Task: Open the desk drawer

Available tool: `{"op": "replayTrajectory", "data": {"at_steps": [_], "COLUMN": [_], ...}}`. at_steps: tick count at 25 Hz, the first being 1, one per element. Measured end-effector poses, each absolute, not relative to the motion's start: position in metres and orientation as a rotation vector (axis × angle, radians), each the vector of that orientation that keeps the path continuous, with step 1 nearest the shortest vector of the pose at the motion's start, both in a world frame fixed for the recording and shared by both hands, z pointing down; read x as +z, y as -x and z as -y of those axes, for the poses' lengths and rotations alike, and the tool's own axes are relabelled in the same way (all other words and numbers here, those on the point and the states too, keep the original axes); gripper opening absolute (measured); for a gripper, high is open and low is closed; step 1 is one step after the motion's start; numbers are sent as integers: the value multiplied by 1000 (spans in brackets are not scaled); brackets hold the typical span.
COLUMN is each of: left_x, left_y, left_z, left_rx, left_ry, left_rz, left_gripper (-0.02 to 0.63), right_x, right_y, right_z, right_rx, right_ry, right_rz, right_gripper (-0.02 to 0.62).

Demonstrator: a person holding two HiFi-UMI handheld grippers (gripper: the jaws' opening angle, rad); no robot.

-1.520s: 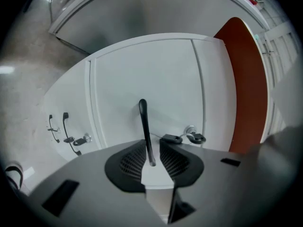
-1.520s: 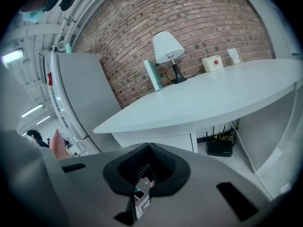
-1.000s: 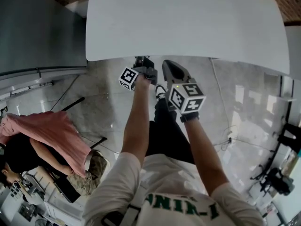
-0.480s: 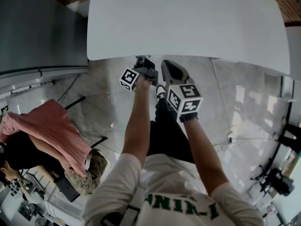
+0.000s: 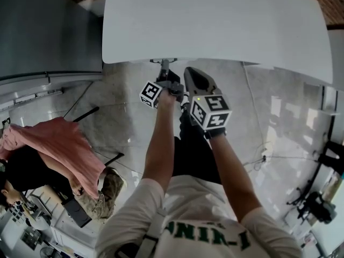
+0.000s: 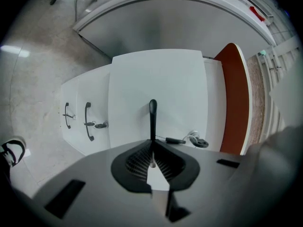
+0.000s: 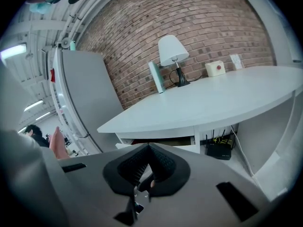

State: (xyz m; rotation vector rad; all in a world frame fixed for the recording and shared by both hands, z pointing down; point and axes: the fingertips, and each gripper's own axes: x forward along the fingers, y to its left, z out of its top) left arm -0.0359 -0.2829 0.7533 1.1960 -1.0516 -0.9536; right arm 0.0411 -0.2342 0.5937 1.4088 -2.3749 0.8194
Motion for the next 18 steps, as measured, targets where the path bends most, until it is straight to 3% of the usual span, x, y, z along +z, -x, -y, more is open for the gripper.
{"op": "replayTrajectory", "data": {"at_steps": [18], "left_x": [761], "left_y": [33], "left_z": [231], "left_rx": [-916], "left_ry": [-1161], "left_rz": [1053], "left_gripper": [12], "right_x": [587], "right_y": [-47], "right_z": [211], "right_rx": [821], "right_ry": [-1457], "right_rz": [2367], "right_gripper": [1]}}
